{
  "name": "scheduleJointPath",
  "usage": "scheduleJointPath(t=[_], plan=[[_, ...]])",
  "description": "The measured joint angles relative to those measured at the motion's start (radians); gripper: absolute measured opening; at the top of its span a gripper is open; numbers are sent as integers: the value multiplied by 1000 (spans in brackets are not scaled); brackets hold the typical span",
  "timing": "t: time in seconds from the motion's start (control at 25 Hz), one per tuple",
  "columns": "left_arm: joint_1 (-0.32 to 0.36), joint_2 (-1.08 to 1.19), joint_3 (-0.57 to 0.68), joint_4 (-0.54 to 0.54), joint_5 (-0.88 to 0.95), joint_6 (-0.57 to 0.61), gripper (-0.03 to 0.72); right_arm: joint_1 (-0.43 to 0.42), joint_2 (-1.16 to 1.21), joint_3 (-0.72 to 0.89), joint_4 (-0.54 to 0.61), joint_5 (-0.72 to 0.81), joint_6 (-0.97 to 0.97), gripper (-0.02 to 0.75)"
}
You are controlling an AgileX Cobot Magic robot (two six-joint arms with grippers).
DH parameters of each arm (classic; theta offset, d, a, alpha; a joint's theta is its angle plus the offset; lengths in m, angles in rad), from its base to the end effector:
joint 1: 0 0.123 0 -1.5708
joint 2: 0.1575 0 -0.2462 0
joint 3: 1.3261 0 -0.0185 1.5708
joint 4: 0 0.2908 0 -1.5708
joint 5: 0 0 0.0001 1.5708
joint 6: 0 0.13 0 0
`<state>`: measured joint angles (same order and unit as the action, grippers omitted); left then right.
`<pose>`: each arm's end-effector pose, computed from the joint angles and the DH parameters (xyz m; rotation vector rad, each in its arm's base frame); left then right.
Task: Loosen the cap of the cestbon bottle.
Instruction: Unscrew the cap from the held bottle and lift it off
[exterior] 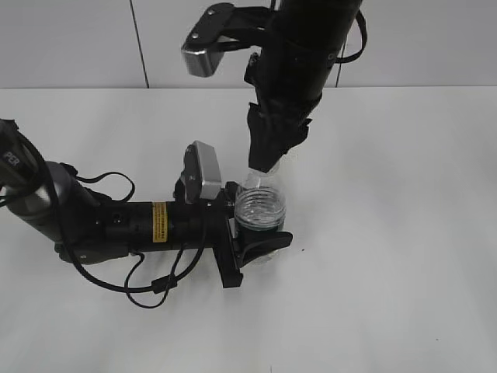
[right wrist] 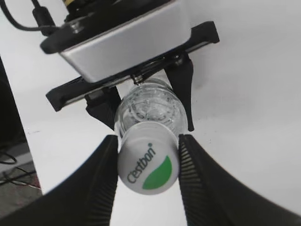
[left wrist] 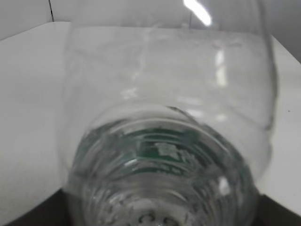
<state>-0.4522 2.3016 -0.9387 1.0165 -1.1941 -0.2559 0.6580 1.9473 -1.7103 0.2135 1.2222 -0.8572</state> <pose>0.2862 -0.2533 -0.0219 1.2167 1.4537 -0.9838 0.3336 0.2905 0.1851 -1.9438 2.1675 0.2734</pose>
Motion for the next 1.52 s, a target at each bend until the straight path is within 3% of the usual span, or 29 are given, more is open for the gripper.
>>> scheduleJointPath(t=[0.48,0.8,1.08,1.24,1.4,1.52], plan=[[-1,0,0,-6,1,-4,400,0,-6,-1,-12,1,-625,296],[-1,0,0,-4,1,-5,400,7,-18,-1,-45,1,-767,296],[-1,0,0,8,-1,-2,400,13,-112,-1,-29,-1,-773,294],[-1,0,0,8,-2,-1,400,16,-166,-1,-24,-1,-589,294],[-1,0,0,9,-2,-1,400,16,-200,-1,-61,-1,-111,294],[-1,0,0,10,-2,-1,400,16,-204,-1,-160,-1,240,294]])
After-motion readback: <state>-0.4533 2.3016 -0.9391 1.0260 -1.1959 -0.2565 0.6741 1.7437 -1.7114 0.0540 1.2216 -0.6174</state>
